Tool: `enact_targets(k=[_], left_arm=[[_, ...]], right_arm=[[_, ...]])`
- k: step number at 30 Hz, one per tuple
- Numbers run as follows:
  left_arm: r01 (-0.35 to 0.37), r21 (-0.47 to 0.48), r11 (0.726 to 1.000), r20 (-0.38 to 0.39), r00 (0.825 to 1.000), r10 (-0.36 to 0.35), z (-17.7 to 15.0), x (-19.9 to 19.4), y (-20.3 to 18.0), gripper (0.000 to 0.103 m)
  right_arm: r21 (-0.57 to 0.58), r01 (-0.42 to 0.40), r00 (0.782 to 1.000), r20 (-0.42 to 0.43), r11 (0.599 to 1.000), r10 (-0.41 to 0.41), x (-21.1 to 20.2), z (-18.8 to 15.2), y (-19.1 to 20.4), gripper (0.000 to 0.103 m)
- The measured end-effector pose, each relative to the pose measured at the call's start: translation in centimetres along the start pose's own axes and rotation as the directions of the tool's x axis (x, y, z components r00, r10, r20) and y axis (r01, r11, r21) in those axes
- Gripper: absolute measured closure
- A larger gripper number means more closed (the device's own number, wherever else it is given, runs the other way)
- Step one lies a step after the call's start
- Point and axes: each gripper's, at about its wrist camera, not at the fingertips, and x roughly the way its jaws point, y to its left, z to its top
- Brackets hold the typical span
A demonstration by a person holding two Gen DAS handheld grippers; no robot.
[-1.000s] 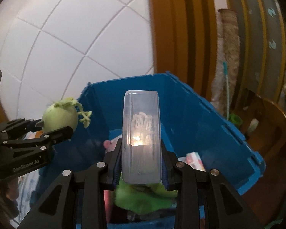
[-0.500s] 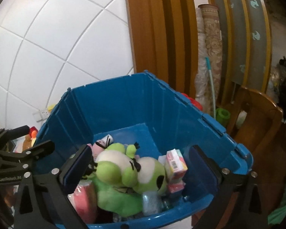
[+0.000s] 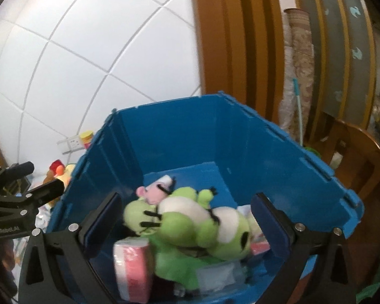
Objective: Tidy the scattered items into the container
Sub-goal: 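Withdraw both tools from the crate back toward the pile, then grasp the white goose plush with the left tool while the right tool grasps the cream bear plush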
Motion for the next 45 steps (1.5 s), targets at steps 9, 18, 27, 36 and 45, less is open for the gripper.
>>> enact_targets(k=[9,18,27,36,45], left_arm=[[-0.108,-0.095,0.990,-0.010,0.994,0.107,-4.5,-2.2,7.9,0.004],[-0.211,-0.226,0.951,-0.158,0.971,0.178,-13.3,-3.3,19.0,0.004],[-0.302,-0.301,0.904,-0.279,0.935,0.220,-21.4,-4.9,31.7,0.004],[-0.335,-0.335,0.881,-0.387,0.901,0.196,-26.1,-2.3,38.4,0.004],[-0.315,-0.265,0.912,-0.446,0.878,0.174,-25.0,4.5,39.9,0.004]], right_arm=[[-0.078,-0.118,0.993,0.019,0.990,0.119,-1.3,-0.7,7.4,0.000],[-0.147,-0.258,0.966,-0.008,0.955,0.260,-1.3,-2.9,17.8,0.000],[-0.161,-0.316,0.946,-0.127,0.935,0.298,1.7,-8.0,29.4,0.000],[-0.102,-0.235,0.933,-0.304,0.967,0.195,9.0,-12.9,32.8,0.000],[-0.045,-0.161,0.913,-0.386,0.986,0.132,15.6,-13.4,31.2,0.000]])
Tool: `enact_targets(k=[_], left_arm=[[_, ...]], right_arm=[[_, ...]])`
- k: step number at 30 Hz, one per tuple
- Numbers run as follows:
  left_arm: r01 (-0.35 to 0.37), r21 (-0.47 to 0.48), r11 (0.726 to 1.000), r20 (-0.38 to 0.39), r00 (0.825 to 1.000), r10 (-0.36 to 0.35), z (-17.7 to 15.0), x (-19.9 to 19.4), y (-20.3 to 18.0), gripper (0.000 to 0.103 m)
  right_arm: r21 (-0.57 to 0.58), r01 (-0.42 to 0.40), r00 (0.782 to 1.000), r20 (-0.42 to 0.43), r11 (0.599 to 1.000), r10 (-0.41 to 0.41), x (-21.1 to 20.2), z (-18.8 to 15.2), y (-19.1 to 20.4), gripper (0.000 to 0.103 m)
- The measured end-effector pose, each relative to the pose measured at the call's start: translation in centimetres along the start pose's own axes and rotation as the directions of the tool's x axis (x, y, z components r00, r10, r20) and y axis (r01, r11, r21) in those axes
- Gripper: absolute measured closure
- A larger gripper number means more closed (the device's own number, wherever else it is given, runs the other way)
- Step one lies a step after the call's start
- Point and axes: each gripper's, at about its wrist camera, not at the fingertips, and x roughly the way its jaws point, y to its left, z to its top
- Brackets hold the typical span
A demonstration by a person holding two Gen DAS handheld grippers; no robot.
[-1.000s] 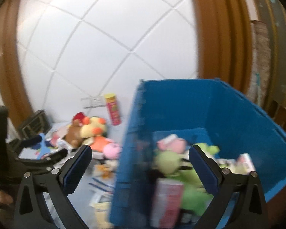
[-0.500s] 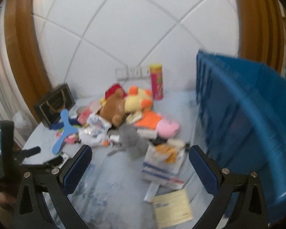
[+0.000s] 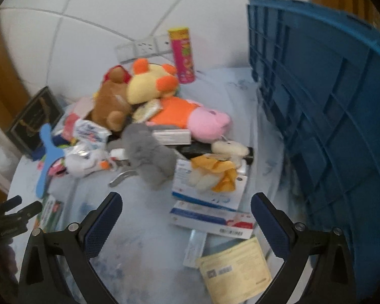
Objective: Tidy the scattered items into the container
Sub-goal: 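Grasp the white goose plush with the left tool while the right tool grasps the cream bear plush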
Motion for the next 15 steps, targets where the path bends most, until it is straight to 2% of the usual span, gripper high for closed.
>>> enact_targets(k=[4,8,11,14,15], left_arm=[[0.006,0.096,0.995,-0.022,1.000,-0.003,3.2,3.5,-0.9,0.004],[0.000,0.213,0.977,-0.044,0.999,0.010,5.9,7.1,-1.5,0.004],[0.028,0.274,0.961,-0.060,0.998,-0.011,7.0,9.3,-1.6,0.006],[0.065,0.312,0.948,-0.081,0.996,-0.042,7.5,11.3,-1.8,0.011],[0.054,0.329,0.943,-0.078,0.997,-0.030,7.5,11.9,-2.1,0.011]], right_arm=[[0.044,0.053,0.998,-0.038,0.998,-0.051,2.0,0.9,-1.1,0.000],[0.108,0.104,0.993,-0.075,0.989,-0.096,4.4,1.4,-1.9,0.000],[0.153,0.137,0.987,-0.099,0.979,-0.123,6.3,1.8,-2.2,0.000],[0.205,0.153,0.987,-0.084,0.967,-0.138,7.3,2.2,-2.5,0.000],[0.221,0.160,0.986,-0.077,0.962,-0.146,7.5,2.4,-2.6,0.000]])
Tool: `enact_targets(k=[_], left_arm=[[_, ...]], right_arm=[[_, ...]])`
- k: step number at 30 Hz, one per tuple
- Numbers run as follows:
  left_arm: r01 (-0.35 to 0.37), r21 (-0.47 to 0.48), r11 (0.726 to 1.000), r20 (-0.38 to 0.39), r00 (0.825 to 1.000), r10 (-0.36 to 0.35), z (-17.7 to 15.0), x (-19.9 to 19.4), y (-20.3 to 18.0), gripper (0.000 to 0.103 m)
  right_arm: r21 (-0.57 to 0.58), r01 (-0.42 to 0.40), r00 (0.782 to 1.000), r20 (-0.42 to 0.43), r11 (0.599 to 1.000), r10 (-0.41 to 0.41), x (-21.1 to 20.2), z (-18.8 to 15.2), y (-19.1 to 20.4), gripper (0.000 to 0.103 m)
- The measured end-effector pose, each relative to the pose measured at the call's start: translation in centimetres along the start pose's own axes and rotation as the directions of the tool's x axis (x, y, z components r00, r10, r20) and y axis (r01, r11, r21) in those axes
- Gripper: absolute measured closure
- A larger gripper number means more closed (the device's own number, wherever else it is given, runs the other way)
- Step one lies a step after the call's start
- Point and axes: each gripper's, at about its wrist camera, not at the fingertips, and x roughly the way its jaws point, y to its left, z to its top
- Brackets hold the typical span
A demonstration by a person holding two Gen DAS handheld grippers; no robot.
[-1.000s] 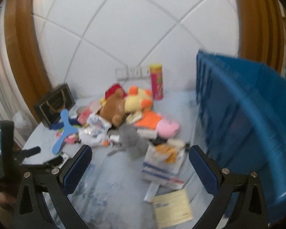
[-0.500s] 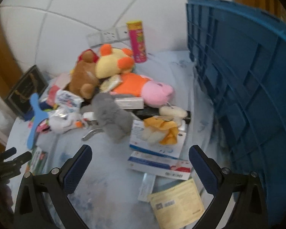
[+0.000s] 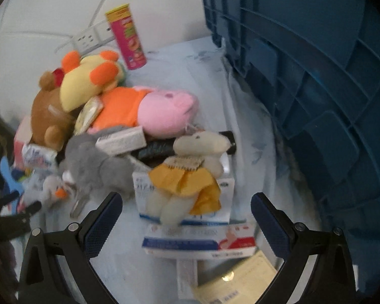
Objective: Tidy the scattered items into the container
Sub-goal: 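Grasp the white goose plush with the left tool while the right tool grasps the cream bear plush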
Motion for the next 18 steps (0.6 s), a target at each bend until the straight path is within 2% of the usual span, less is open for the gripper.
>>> enact_targets(k=[3,6,7,8,9,11,13,16,18], left_arm=[[-0.042,0.041,0.998,0.001,0.999,0.042,0.3,1.5,-0.3,0.011],[-0.045,0.033,0.998,0.014,0.999,0.045,0.4,1.9,-0.3,0.013],[-0.041,0.028,0.999,0.021,0.999,0.040,0.4,1.8,-0.4,0.017],[-0.035,0.026,0.999,0.029,0.999,0.035,0.5,1.6,-0.5,0.023],[-0.032,0.022,0.999,0.038,0.999,0.031,0.5,1.4,-0.6,0.025],[-0.021,-0.007,1.000,0.048,0.999,0.021,0.5,0.9,-0.3,0.036],[0.004,-0.058,0.998,0.059,0.998,-0.001,0.5,0.3,0.6,0.045],[0.045,-0.104,0.994,0.062,0.997,-0.038,0.3,-0.4,1.7,0.048],[0.054,-0.095,0.994,0.066,0.997,-0.048,0.0,-0.8,1.8,0.049]], right_arm=[[0.005,0.021,1.000,-0.012,1.000,-0.021,1.2,0.9,0.2,0.001],[0.000,0.040,0.999,-0.027,0.999,-0.040,2.8,1.3,0.5,0.015],[-0.002,0.050,0.998,-0.040,0.999,-0.051,3.6,1.4,0.6,0.026],[-0.003,0.053,0.997,-0.056,0.999,-0.053,4.3,1.3,0.6,0.045],[-0.008,0.068,0.996,-0.065,0.998,-0.068,4.9,1.2,0.6,0.051],[-0.023,0.080,0.994,-0.067,0.997,-0.081,5.2,1.0,0.6,0.065],[-0.022,0.067,0.995,-0.074,0.998,-0.069,5.3,0.8,0.3,0.066],[-0.018,0.053,0.995,-0.078,0.998,-0.055,5.0,0.2,-0.2,0.067],[-0.021,0.044,0.996,-0.082,0.999,-0.045,4.8,-0.2,-0.4,0.067]])
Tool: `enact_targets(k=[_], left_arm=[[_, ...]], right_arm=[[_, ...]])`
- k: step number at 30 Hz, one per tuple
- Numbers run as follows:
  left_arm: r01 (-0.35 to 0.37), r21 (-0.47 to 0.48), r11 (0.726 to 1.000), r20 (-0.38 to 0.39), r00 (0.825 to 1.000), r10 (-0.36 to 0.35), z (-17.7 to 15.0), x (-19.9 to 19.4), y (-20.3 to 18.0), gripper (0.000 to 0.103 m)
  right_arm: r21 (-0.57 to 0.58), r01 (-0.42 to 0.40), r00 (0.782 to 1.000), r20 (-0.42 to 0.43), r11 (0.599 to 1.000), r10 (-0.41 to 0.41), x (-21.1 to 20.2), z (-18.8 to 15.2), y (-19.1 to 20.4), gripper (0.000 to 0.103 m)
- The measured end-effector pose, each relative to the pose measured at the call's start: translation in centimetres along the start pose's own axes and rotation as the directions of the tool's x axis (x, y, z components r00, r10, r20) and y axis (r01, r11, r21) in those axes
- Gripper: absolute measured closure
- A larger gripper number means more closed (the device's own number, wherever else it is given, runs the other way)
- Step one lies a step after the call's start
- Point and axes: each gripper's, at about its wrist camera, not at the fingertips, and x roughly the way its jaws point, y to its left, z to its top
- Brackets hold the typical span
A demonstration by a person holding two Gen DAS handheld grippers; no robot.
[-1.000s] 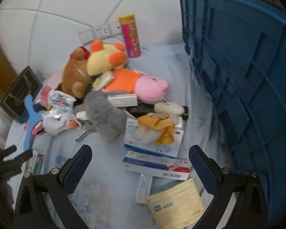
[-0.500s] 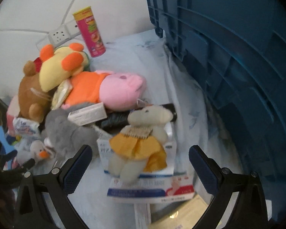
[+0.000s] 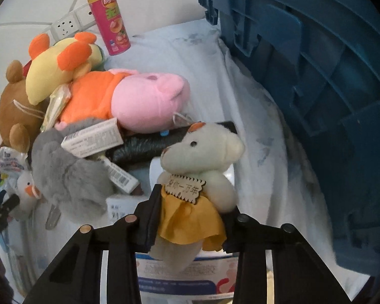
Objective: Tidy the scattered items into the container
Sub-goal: 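Grasp the white goose plush with the left tool while the right tool grasps the cream bear plush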
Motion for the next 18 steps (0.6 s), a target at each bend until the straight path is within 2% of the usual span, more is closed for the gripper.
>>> enact_targets(k=[5,10,18], left_arm=[[0.014,0.021,1.000,0.001,1.000,-0.014,-1.3,-1.1,-0.2,0.052],[0.047,-0.016,0.999,0.002,0.999,-0.047,-2.7,-2.5,0.6,0.058],[0.036,-0.037,0.999,0.008,0.999,-0.036,-4.3,-2.8,1.5,0.061]], right_arm=[[-0.010,-0.032,0.999,0.009,0.999,0.032,-1.0,-1.2,-0.4,0.068],[-0.019,-0.053,0.998,0.033,0.998,0.053,-2.4,-1.7,-0.4,0.068],[-0.032,-0.076,0.997,0.028,0.997,0.077,-3.0,-2.7,0.0,0.068]])
